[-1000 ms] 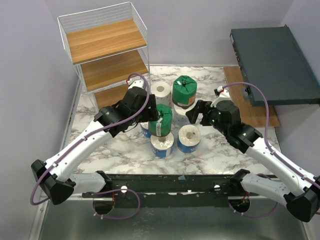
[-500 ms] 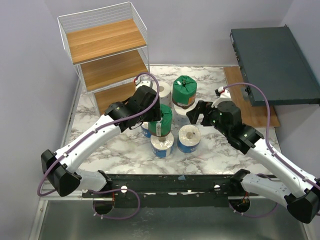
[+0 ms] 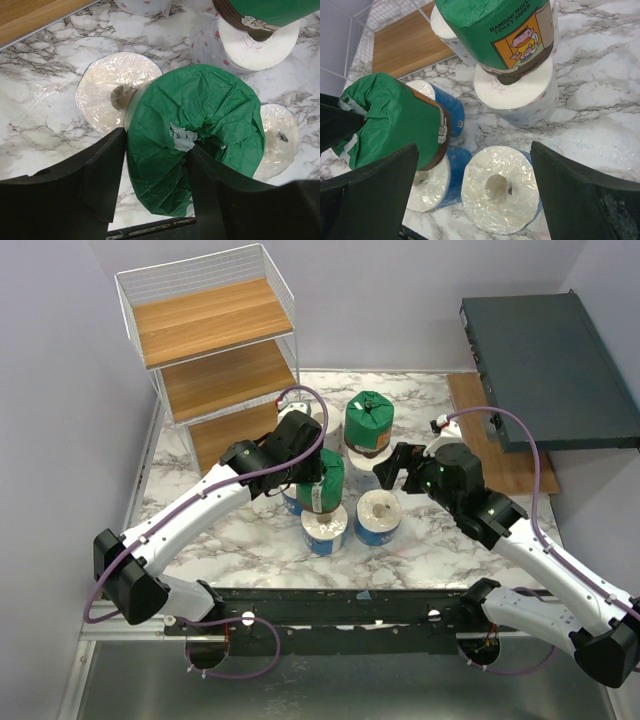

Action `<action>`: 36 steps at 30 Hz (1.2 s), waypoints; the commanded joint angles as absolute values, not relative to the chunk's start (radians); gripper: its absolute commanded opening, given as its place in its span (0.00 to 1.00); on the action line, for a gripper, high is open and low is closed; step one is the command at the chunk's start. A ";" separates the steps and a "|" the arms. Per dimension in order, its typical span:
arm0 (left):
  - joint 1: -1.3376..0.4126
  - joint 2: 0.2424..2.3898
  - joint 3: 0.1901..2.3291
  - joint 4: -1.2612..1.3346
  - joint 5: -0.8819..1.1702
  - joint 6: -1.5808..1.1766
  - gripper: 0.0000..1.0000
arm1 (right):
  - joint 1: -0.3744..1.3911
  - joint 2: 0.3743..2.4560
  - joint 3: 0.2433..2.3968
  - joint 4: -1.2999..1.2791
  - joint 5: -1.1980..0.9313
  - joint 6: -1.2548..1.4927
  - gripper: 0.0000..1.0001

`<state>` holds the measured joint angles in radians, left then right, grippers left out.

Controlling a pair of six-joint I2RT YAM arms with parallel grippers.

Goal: Place and organize the paper towels onto the shelf
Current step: Pick up the paper towel from the center of the board.

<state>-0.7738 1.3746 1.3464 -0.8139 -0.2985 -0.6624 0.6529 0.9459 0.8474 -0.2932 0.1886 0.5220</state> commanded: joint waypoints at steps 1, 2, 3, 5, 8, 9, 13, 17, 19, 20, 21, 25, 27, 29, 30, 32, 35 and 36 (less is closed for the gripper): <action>-0.779 1.383 1.368 -0.835 -0.316 -0.648 0.53 | 0.655 0.933 0.830 -0.311 0.175 0.510 0.97; -0.779 1.384 1.371 -0.836 -0.315 -0.647 0.52 | 0.655 0.934 0.830 -0.312 0.175 0.511 0.97; -0.780 1.383 1.370 -0.836 -0.314 -0.646 0.52 | 0.655 0.935 0.830 -0.311 0.175 0.511 0.97; -0.779 1.384 1.368 -0.836 -0.316 -0.646 0.52 | 0.655 0.936 0.831 -0.311 0.175 0.512 0.97; -0.779 1.388 1.367 -0.838 -0.307 -0.643 0.53 | 0.655 0.939 0.834 -0.314 0.175 0.515 0.97; -0.779 1.391 1.367 -0.841 -0.303 -0.641 0.55 | 0.655 0.939 0.833 -0.316 0.175 0.515 0.97; -0.778 1.396 1.371 -0.849 -0.288 -0.637 0.61 | 0.655 0.938 0.829 -0.316 0.175 0.520 0.97; -0.779 1.398 1.372 -0.851 -0.282 -0.627 0.61 | 0.655 0.940 0.831 -0.316 0.174 0.522 0.97; -0.778 1.403 1.374 -0.853 -0.277 -0.622 0.56 | 0.655 0.941 0.833 -0.317 0.175 0.519 0.97; -0.779 1.406 1.375 -0.854 -0.276 -0.621 0.53 | 0.655 0.944 0.835 -0.318 0.175 0.520 0.97; -0.779 1.406 1.375 -0.854 -0.273 -0.620 0.51 | 0.655 0.945 0.836 -0.319 0.176 0.519 0.97; -0.779 1.394 1.376 -0.856 -0.267 -0.619 0.34 | 0.655 0.946 0.841 -0.321 0.178 0.518 0.97; -0.778 1.378 1.377 -0.858 -0.268 -0.621 0.28 | 0.655 0.946 0.844 -0.322 0.176 0.518 0.97; -0.779 1.360 1.380 -0.860 -0.273 -0.624 0.27 | 0.655 0.946 0.848 -0.323 0.175 0.518 0.97; -0.779 1.349 1.384 -0.863 -0.275 -0.624 0.27 | 0.655 0.946 0.851 -0.324 0.174 0.518 0.97; -0.778 1.331 1.395 -0.877 -0.283 -0.624 0.24 | 0.655 0.947 0.854 -0.324 0.172 0.519 0.97; -0.779 1.306 1.419 -0.905 -0.303 -0.624 0.22 | 0.655 0.949 0.861 -0.323 0.168 0.519 0.97; -0.778 1.296 1.426 -0.916 -0.314 -0.624 0.22 | 0.655 0.949 0.862 -0.322 0.167 0.520 0.97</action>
